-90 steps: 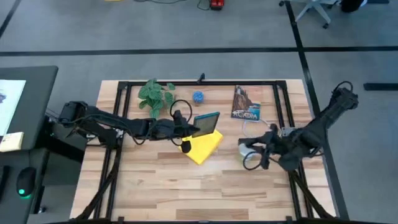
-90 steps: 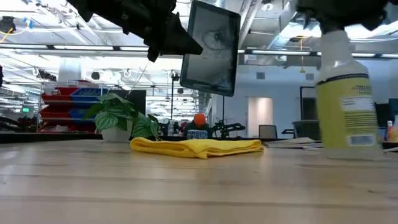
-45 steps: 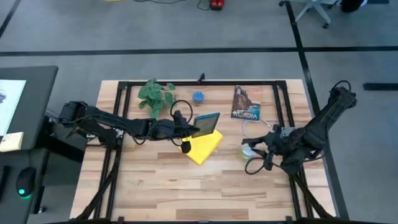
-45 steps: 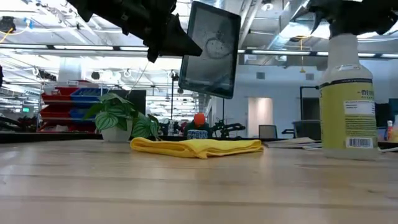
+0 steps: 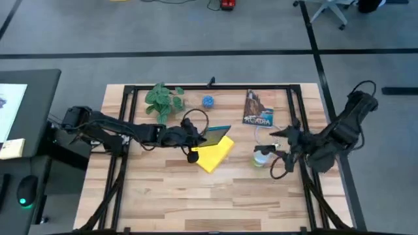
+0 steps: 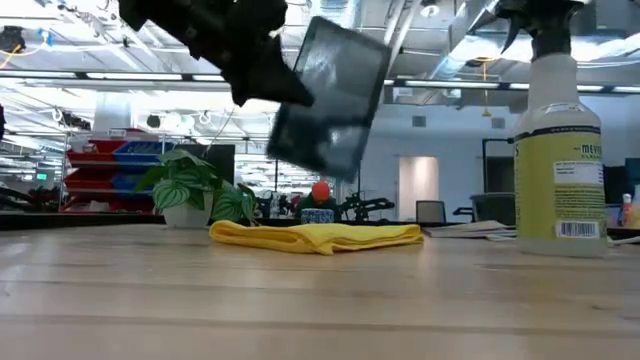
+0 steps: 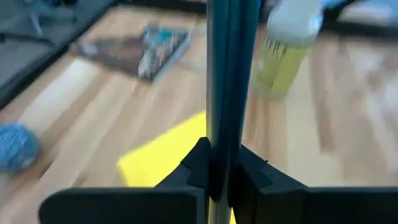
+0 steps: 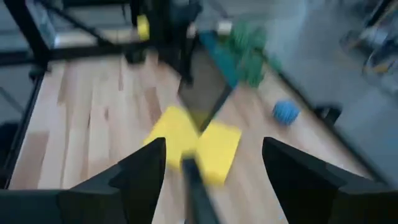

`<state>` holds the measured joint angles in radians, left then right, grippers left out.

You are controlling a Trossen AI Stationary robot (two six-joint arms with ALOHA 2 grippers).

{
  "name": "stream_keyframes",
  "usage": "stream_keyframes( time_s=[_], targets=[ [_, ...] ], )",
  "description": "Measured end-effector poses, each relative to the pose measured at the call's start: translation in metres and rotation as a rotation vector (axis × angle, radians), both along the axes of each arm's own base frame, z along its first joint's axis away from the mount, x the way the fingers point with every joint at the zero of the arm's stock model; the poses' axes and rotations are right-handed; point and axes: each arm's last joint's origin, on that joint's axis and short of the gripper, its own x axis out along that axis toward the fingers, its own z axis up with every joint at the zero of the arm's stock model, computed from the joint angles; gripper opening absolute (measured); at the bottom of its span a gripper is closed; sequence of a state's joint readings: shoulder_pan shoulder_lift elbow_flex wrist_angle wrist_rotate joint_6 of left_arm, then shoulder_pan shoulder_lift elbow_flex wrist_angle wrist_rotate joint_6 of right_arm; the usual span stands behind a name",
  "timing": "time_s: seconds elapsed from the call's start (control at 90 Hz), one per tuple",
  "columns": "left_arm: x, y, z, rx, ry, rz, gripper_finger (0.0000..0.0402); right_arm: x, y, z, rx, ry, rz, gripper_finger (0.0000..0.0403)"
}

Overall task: Apply microfiber cloth
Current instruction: Wipe the front and back of the blue tablet using the yellow microfiber cloth

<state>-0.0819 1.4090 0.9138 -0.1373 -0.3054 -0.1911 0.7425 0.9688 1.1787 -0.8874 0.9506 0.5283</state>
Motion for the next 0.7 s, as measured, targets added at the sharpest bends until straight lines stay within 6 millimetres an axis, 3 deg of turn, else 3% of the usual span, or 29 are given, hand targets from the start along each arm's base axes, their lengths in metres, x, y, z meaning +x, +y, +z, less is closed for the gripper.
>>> stream_keyframes(
  time_s=[0.144, 0.289, 0.4, 0.7],
  targets=[
    [-0.002, 0.003, 0.018, 0.032, 0.137, -0.03, 0.0011, 0.015, -0.006, 0.031, -0.081, -0.144, 0.011, 0.0247],
    [0.003, 0.006, 0.024, 0.015, 0.083, -0.137, 0.0011, 0.039, -0.01, 0.04, -0.144, -0.204, 0.062, 0.0244],
    [0.008, 0.005, 0.012, 0.012, 0.029, -0.165, 0.0011, 0.065, -0.01, 0.029, -0.165, -0.153, 0.065, 0.0244],
    [0.004, 0.005, -0.048, -0.02, -0.114, -0.136, 0.0011, 0.133, 0.004, -0.022, -0.227, 0.015, 0.012, 0.0244]
  ],
)
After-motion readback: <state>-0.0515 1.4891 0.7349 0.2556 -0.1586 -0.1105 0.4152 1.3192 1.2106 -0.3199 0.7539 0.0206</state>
